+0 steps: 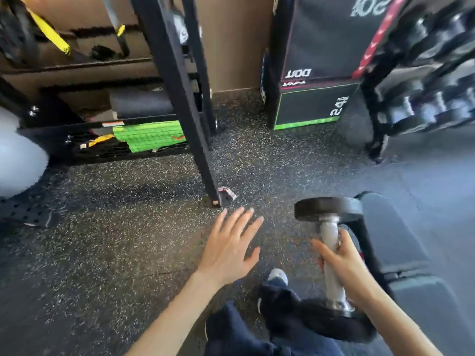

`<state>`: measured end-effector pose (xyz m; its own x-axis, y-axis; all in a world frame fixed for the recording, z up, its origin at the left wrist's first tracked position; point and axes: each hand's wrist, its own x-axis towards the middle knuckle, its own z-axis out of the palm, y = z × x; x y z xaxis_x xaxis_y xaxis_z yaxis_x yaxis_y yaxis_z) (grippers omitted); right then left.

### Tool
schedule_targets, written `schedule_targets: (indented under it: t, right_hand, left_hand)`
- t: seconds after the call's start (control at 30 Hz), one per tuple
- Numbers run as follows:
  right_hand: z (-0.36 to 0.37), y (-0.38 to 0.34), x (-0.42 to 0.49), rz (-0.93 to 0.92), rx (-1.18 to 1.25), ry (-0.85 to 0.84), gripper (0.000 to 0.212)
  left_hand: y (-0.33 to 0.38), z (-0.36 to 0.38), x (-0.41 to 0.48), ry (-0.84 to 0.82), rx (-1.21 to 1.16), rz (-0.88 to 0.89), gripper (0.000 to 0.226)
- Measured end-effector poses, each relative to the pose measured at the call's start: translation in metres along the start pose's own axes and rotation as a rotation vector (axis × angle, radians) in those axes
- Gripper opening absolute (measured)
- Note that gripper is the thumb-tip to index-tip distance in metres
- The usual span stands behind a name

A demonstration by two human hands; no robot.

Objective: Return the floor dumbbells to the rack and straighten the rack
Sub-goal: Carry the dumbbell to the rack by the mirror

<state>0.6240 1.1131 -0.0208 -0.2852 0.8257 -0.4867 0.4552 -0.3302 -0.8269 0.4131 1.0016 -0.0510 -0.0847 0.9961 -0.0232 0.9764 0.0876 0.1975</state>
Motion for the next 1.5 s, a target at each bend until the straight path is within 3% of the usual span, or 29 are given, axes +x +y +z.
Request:
schedule_targets:
  t: [0.23, 0.4, 0.7, 1.23, 1.5]
  right_hand:
    - [-0.099, -0.025, 0.052, -0.041, 0.127, 0.266, 0.026]
    - [-0.143, -0.037, 0.053, -0.001, 0.245, 0.310, 0.027]
    - [-0.164, -0.026, 0.094, 0.146, 0.327, 0.404, 0.038]
    - [-0.176, -0.121, 0.235, 0.104, 0.425, 0.545, 0.036]
    - [-0.212, -0.139, 0.305, 0.146, 0.462, 0.557, 0.031]
  left_hand:
    - [0.060, -0.020, 0.126, 0.103, 0.015, 0.164, 0.058]
    - [0.080, -0.025, 0.182, 0.104, 0.017, 0.269, 0.057]
    - [0.087, -0.012, 0.271, 0.081, 0.004, 0.478, 0.056]
    - [0.029, -0.036, 0.480, 0.128, 0.004, 0.653, 0.057]
    - [0.048, -0.017, 0.567, 0.019, -0.008, 0.700, 0.058]
